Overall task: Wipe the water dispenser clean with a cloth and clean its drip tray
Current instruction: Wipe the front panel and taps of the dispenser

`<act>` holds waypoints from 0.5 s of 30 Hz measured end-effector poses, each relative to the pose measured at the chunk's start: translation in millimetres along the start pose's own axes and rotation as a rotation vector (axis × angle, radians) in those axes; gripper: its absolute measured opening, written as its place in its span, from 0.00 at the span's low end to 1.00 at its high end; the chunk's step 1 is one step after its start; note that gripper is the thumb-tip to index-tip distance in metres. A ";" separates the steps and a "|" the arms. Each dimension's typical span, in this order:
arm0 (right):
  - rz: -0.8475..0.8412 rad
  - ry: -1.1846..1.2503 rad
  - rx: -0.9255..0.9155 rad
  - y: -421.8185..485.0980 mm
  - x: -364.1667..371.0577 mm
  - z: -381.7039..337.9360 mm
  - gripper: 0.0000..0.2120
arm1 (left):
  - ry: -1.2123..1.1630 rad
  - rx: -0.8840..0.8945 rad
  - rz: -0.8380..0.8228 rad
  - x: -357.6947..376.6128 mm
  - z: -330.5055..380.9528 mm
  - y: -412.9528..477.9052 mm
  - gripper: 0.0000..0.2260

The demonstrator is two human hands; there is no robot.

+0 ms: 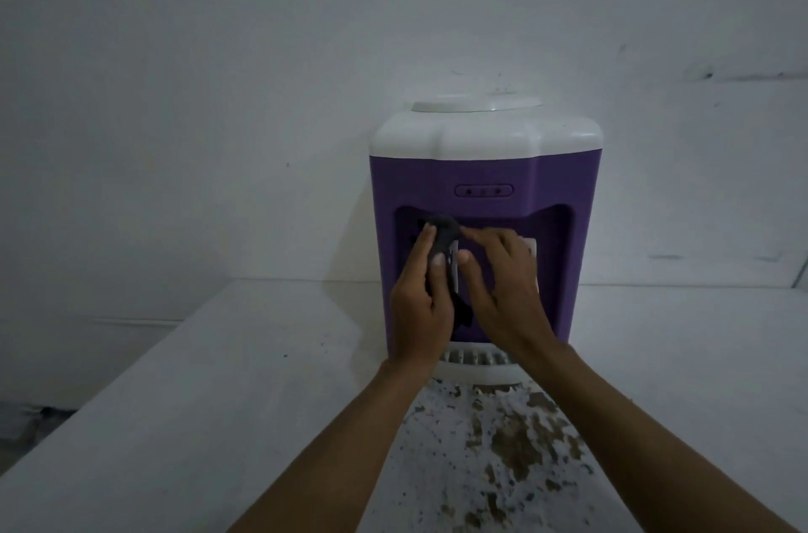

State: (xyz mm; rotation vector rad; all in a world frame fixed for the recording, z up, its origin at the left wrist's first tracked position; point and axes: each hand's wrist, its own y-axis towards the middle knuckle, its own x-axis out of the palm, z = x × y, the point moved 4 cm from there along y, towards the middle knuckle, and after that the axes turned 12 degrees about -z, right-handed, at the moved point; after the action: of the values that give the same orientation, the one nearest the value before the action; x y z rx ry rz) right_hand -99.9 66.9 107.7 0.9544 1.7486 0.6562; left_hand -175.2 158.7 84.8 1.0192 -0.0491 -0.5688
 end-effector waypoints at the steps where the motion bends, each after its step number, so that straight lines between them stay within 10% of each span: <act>1: -0.024 0.084 0.009 -1.7 3.3 -3.2 0.15 | -0.031 -0.017 0.019 -2.3 3.4 -1.1 0.17; 8: -0.152 0.646 0.147 -2.8 12.2 -20.3 0.21 | -0.237 -0.087 0.024 -12.6 26.9 5.1 0.10; 15: 0.056 0.422 0.063 5.0 4.9 -35.8 0.18 | -0.048 0.063 0.093 -22.1 40.2 17.9 0.10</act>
State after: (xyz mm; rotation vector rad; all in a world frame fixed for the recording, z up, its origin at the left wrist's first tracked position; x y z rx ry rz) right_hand -132.8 73.8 121.8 0.9593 2.1276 0.8929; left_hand -198.4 144.4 125.8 1.0586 -0.1567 -0.5097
